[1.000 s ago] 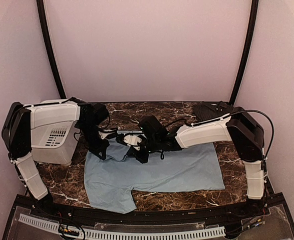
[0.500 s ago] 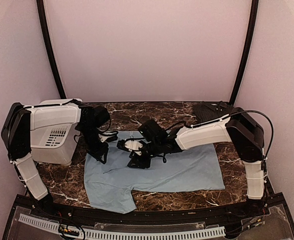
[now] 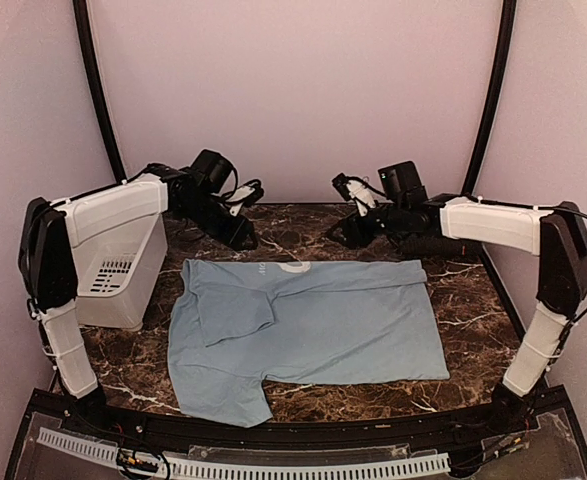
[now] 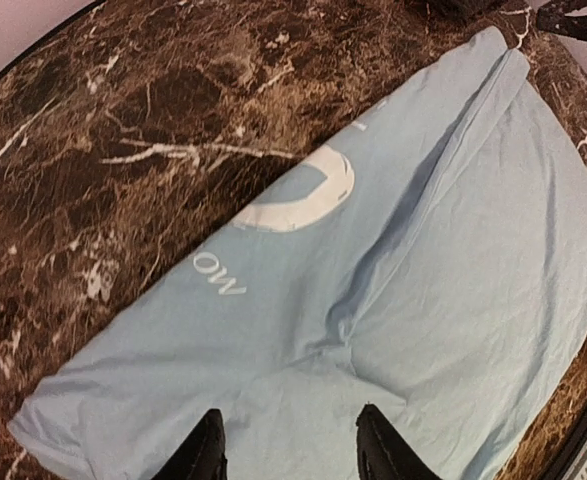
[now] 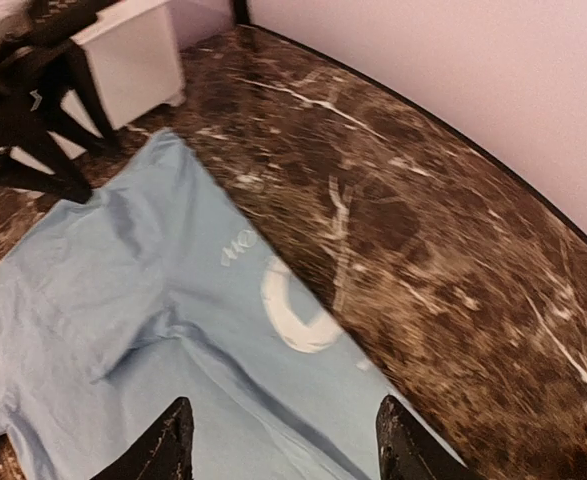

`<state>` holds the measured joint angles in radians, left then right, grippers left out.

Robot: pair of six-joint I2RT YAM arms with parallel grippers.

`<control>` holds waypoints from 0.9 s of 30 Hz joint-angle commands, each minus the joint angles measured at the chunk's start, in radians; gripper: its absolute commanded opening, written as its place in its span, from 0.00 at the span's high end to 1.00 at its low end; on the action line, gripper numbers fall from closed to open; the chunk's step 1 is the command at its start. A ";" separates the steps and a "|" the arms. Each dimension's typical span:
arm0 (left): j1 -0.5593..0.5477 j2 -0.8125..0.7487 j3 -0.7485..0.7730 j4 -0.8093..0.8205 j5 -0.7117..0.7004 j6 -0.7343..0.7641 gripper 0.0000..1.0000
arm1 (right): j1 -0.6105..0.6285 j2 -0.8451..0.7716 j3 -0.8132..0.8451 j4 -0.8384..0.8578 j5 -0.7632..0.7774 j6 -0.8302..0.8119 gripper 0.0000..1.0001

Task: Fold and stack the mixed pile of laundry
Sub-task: Smooth out the 1/3-folded T-shirt at the center of the board.

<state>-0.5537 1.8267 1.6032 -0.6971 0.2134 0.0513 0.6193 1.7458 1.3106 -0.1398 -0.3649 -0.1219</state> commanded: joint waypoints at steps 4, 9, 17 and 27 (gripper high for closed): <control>-0.016 0.220 0.174 0.195 0.128 -0.001 0.56 | -0.210 0.069 0.070 -0.241 0.143 0.120 0.47; -0.052 0.308 0.212 0.217 0.193 -0.001 0.56 | -0.286 0.117 0.076 -0.314 0.152 0.176 0.49; -0.086 0.386 0.230 0.204 0.199 0.021 0.56 | -0.390 0.107 -0.041 -0.280 0.154 0.262 0.49; -0.111 0.482 0.328 0.143 0.197 0.055 0.56 | -0.435 0.179 -0.001 -0.324 0.135 0.245 0.49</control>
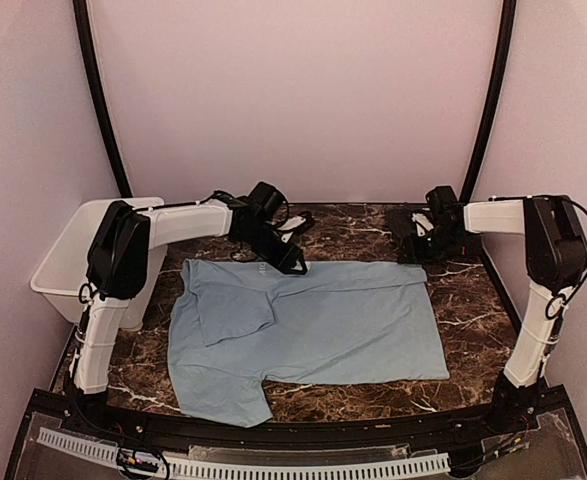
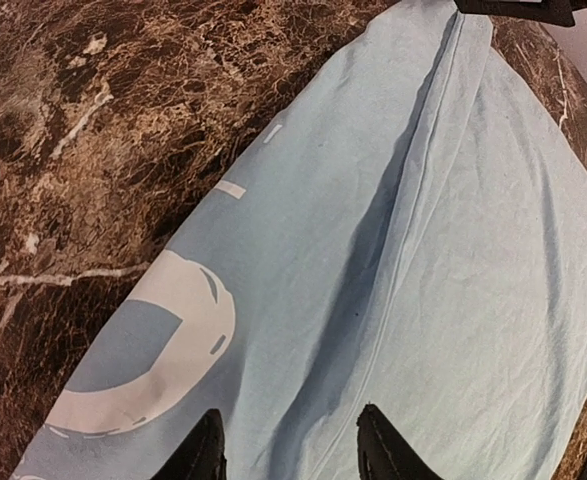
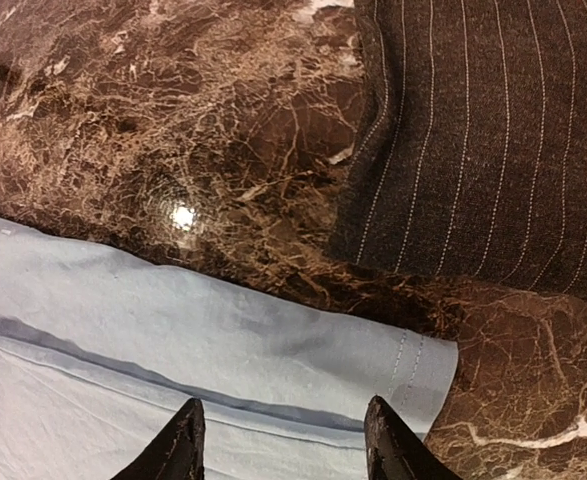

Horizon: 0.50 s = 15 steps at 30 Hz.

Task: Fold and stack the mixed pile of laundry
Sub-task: Smooth out the 1/3-folded T-shirt at the center of the board.

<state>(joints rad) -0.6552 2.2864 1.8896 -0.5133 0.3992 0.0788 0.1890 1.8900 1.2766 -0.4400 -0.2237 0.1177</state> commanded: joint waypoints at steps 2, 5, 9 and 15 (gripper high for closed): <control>-0.014 0.032 0.052 -0.045 0.004 0.032 0.56 | -0.005 0.048 0.046 -0.043 0.004 0.001 0.49; -0.019 0.047 0.072 -0.054 -0.002 0.038 0.56 | -0.005 0.057 0.052 -0.074 0.003 -0.004 0.50; -0.025 0.073 0.103 -0.079 -0.008 0.053 0.56 | -0.005 0.039 0.031 -0.092 0.003 -0.003 0.53; -0.041 0.083 0.108 -0.105 0.024 0.091 0.56 | -0.005 -0.042 -0.047 -0.098 -0.004 0.012 0.58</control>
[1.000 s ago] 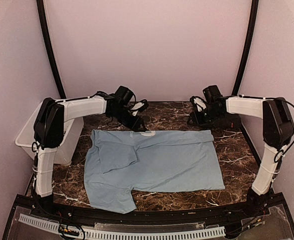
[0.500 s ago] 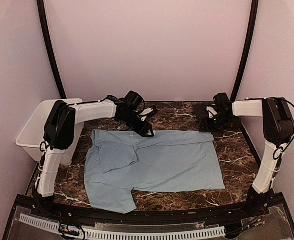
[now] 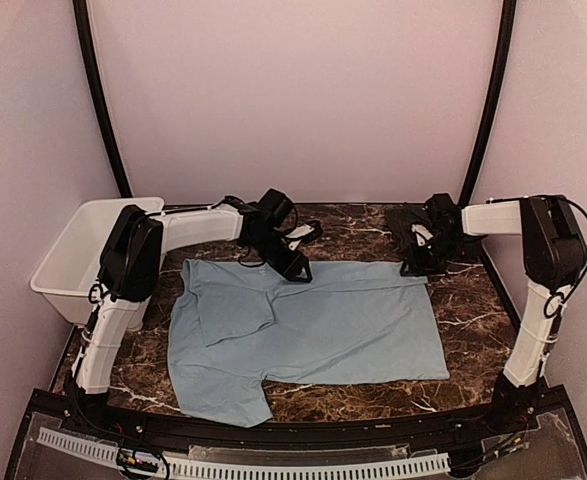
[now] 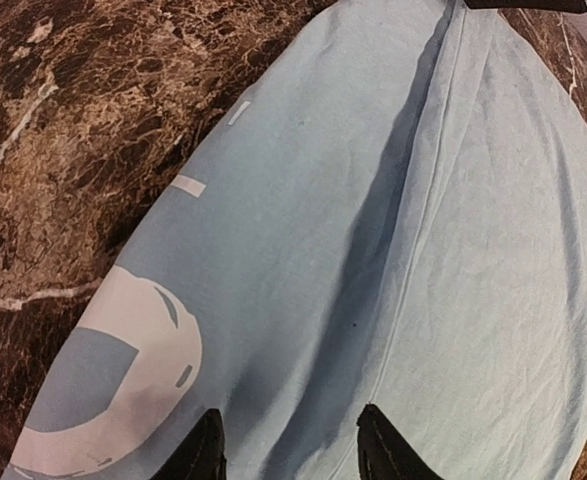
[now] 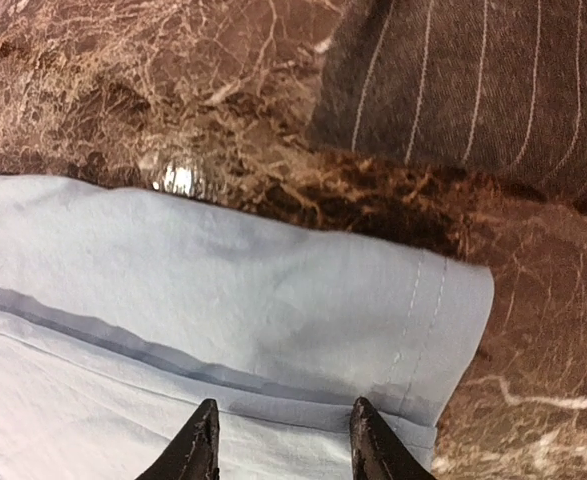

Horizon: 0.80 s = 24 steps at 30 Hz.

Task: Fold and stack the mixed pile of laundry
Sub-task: Smooth out the 1/3-folded T-shirt at the center of the board.

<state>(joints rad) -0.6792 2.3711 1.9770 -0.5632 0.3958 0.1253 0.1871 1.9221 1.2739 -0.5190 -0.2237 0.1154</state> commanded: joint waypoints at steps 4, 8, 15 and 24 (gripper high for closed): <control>-0.028 -0.001 0.012 -0.085 0.067 0.083 0.57 | -0.003 -0.104 -0.091 -0.028 -0.015 0.022 0.60; -0.046 -0.002 0.006 -0.141 0.062 0.136 0.61 | -0.002 -0.163 -0.149 -0.030 -0.022 0.046 0.63; -0.065 -0.045 -0.074 -0.198 0.045 0.191 0.67 | -0.002 -0.275 -0.223 -0.051 -0.025 0.071 0.63; 0.030 -0.304 -0.361 0.016 -0.095 -0.072 0.62 | 0.068 -0.256 -0.158 0.046 -0.047 0.046 0.54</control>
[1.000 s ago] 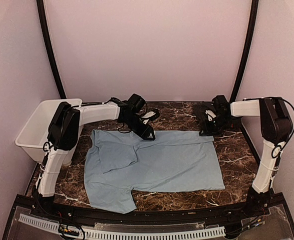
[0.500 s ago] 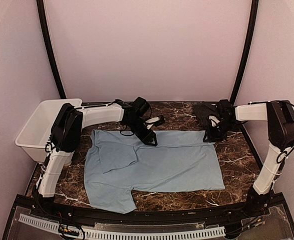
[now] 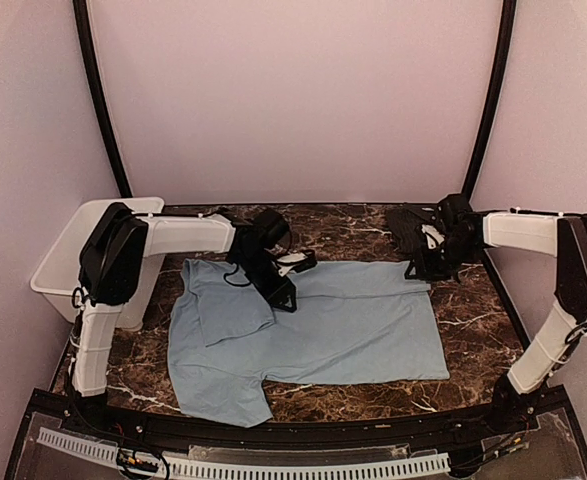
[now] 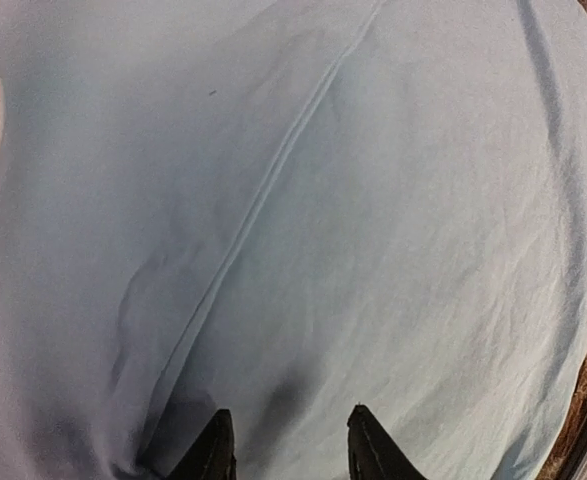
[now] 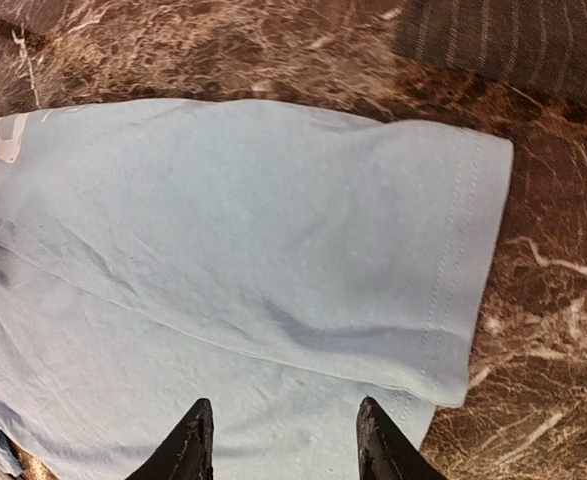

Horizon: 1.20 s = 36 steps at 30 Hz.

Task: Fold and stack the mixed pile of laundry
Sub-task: Smooth out the 1/3-folded T-shirt at the center of the board, then move the 1/3-folded T-shirt to the center of the board.

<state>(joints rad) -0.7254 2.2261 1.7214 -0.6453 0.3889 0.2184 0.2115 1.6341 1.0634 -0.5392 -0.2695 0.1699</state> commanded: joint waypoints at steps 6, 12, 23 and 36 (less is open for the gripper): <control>0.138 -0.251 -0.256 0.173 -0.224 -0.295 0.59 | 0.077 0.177 0.093 0.131 0.015 -0.005 0.53; 0.168 -0.211 -0.309 0.164 -0.293 -0.350 0.60 | 0.081 0.274 0.134 0.147 0.052 -0.009 0.53; 0.240 -0.081 -0.205 0.156 -0.283 -0.366 0.61 | 0.077 0.450 0.383 0.032 0.114 -0.050 0.54; 0.234 -0.284 -0.218 0.186 -0.316 -0.327 0.53 | 0.105 0.289 0.404 0.025 0.128 -0.139 0.42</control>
<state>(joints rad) -0.4698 2.1612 1.6165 -0.4744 0.1055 -0.1299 0.2890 2.1113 1.5337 -0.5190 -0.1532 0.0772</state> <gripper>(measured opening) 0.446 0.538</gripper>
